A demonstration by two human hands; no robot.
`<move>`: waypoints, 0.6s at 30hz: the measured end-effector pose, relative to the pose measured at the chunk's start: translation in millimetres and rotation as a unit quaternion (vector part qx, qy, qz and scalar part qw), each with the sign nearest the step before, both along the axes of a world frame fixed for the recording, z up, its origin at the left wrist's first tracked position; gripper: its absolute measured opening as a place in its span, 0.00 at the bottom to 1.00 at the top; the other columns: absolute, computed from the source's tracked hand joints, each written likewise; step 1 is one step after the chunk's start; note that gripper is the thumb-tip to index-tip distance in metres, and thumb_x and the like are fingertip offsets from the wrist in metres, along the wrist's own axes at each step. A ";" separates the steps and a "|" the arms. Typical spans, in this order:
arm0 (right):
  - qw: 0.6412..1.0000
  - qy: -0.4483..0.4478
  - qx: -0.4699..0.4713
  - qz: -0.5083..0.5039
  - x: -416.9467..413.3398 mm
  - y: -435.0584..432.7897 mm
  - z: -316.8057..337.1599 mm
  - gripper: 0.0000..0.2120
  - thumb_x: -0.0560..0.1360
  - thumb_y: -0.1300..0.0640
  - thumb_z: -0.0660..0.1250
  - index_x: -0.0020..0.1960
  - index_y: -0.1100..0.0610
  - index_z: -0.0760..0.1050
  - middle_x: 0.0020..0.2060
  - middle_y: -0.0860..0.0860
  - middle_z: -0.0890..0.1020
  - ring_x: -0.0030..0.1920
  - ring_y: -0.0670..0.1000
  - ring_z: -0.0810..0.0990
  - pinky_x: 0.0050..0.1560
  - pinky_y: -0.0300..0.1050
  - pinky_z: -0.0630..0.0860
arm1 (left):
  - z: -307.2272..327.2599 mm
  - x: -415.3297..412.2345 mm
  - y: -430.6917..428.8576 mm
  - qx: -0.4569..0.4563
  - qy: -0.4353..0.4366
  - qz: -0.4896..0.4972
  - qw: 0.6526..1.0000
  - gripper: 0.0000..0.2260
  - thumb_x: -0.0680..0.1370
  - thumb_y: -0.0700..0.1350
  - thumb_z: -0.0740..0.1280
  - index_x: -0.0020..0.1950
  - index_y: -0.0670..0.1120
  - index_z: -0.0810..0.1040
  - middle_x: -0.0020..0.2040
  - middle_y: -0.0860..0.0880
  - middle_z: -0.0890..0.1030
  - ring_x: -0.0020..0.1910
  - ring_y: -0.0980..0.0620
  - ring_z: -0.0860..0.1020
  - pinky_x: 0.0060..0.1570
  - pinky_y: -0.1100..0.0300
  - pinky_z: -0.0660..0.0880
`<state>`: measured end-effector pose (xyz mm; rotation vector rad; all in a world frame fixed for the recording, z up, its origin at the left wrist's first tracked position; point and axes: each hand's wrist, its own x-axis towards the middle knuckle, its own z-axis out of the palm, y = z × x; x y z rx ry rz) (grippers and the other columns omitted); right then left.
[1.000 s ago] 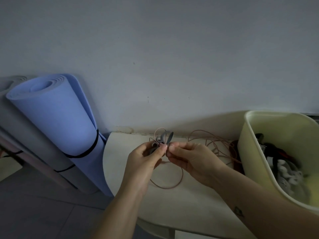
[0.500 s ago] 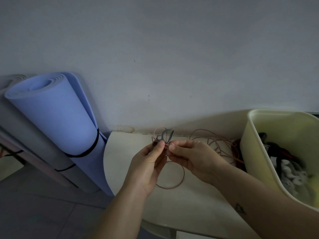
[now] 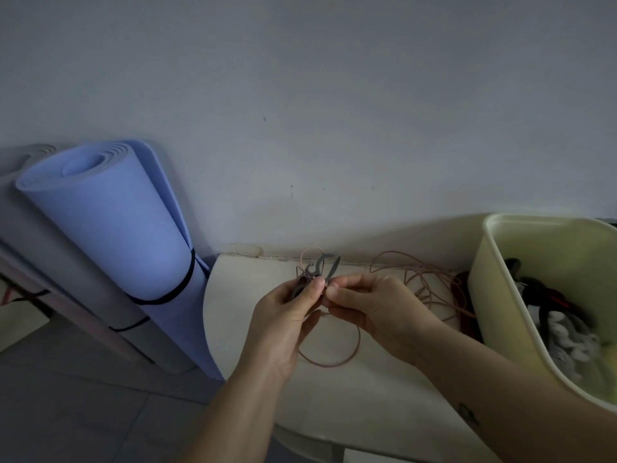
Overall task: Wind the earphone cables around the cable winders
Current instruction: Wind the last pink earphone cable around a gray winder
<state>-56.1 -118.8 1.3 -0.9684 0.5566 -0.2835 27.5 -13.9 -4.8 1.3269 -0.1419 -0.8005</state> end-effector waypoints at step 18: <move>1.000 -0.003 -0.016 0.006 -1.5 1.7 4.5 0.03 0.74 0.66 0.66 0.46 0.65 0.77 0.36 0.57 0.82 0.35 0.49 0.81 0.38 0.38 0.80 | 4.5 -0.8 -5.1 -0.043 0.015 0.037 0.998 0.02 0.75 0.39 0.69 0.45 0.44 0.81 0.38 0.49 0.85 0.36 0.57 0.82 0.35 0.67 0.77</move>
